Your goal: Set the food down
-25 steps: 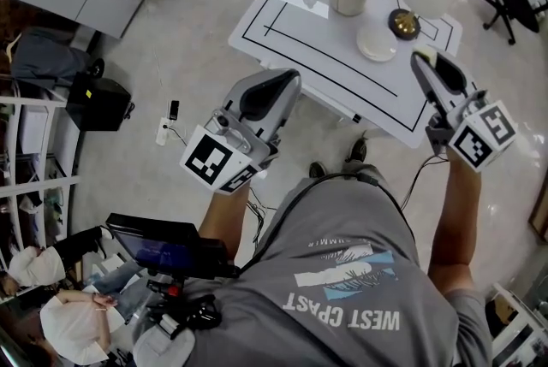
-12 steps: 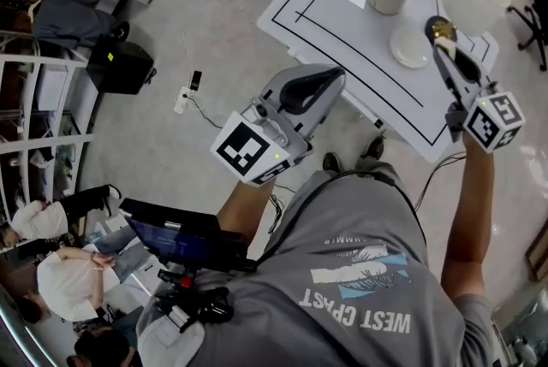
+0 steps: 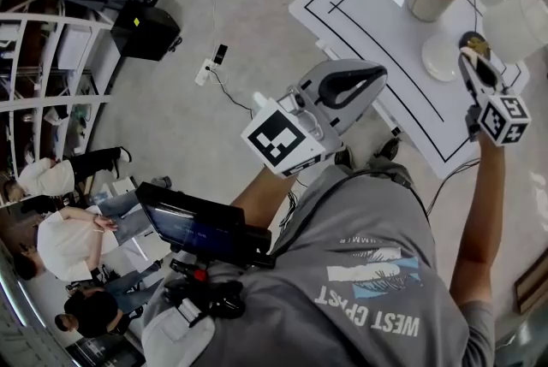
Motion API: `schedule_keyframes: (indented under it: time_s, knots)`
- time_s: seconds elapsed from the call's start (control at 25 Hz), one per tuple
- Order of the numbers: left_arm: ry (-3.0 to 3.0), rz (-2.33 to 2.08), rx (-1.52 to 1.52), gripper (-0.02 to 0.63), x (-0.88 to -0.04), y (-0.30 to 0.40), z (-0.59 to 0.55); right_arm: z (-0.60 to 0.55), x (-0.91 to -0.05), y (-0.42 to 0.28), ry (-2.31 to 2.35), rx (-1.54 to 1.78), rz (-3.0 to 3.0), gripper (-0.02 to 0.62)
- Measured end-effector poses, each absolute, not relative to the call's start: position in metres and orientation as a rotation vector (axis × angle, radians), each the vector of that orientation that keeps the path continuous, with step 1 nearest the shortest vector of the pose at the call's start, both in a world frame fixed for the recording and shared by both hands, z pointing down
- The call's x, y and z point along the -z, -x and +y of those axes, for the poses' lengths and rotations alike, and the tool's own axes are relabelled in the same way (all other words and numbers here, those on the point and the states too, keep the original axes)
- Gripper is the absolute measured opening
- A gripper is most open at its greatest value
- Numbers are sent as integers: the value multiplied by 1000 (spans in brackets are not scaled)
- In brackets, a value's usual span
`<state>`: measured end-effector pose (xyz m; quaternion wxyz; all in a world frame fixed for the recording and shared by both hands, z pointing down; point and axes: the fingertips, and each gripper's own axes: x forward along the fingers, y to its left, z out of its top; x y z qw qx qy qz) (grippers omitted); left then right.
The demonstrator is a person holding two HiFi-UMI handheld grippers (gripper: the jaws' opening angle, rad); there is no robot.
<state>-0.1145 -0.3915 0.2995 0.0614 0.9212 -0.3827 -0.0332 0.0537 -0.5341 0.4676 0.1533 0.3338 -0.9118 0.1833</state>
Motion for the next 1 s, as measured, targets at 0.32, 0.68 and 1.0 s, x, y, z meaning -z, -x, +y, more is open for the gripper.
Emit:
schedule_keyframes:
  time_s: [0.32,0.68,1.0]
  knots:
    - [-2747,-1191,70,9,-312,112,-401,-563,-532,-55,-916,-553,-2530,103]
    - [-2717,-1225,35,9,-320,114,-410,-587,-594,-54,-877,-548,-2420,103]
    - [-2689,-1237,4,9,-331,111,-410,-596,-640,-62,-859,-538,-2328,103]
